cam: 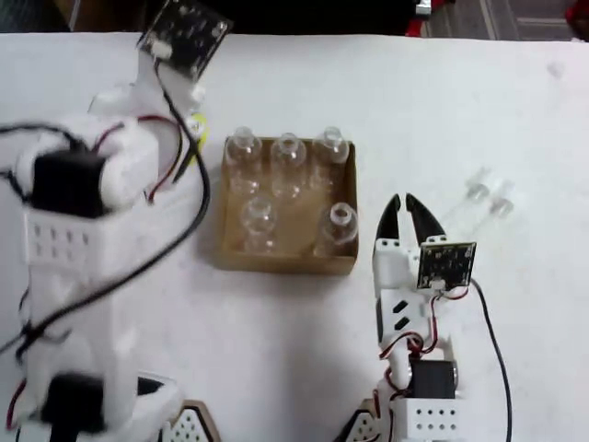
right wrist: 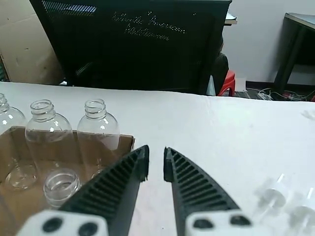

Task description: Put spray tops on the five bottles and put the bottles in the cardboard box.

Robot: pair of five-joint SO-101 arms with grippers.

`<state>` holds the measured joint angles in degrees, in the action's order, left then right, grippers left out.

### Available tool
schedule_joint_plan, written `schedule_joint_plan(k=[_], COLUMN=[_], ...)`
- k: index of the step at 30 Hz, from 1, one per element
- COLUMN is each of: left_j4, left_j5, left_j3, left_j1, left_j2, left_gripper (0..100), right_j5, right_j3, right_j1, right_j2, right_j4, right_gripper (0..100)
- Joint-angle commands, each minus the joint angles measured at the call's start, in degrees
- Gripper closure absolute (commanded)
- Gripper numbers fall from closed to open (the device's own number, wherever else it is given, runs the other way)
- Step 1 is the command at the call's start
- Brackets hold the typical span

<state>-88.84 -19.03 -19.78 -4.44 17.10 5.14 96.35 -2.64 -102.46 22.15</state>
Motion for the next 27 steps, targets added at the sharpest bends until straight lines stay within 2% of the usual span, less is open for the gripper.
schedule_joint_plan(k=[1,3,11,13,16,18,22,27], left_j4=[10.5,14.7,39.9,45.3,50.9,53.3,60.9,79.6], left_j5=[0.8,0.8,1.0,5.2,19.3,25.8,31.1,37.0], left_j3=[16.9,23.8,47.0,51.5,55.7,55.7,55.7,55.8], left_j1=[1.6,1.6,1.6,1.6,2.9,3.4,2.2,0.5], left_j2=[14.3,19.4,36.9,39.7,41.7,41.3,38.3,32.0], left_gripper=[98,98,98,98,98,98,98,98], right_j5=[0.9,0.9,0.9,0.9,0.9,0.9,0.9,0.9], right_j3=[0.4,0.4,0.4,0.4,0.4,0.4,0.4,0.4], right_j1=[-0.3,-0.3,-0.3,-0.4,-0.4,-0.4,-0.3,-0.2], right_j2=[-0.5,-0.5,-0.5,-0.5,-0.5,-0.5,-0.5,-0.5], right_j4=[0.1,0.1,0.2,0.2,0.2,0.2,0.2,0.2], right_gripper=[95.6,95.6,95.6,95.6,95.6,95.6,95.6,95.6])
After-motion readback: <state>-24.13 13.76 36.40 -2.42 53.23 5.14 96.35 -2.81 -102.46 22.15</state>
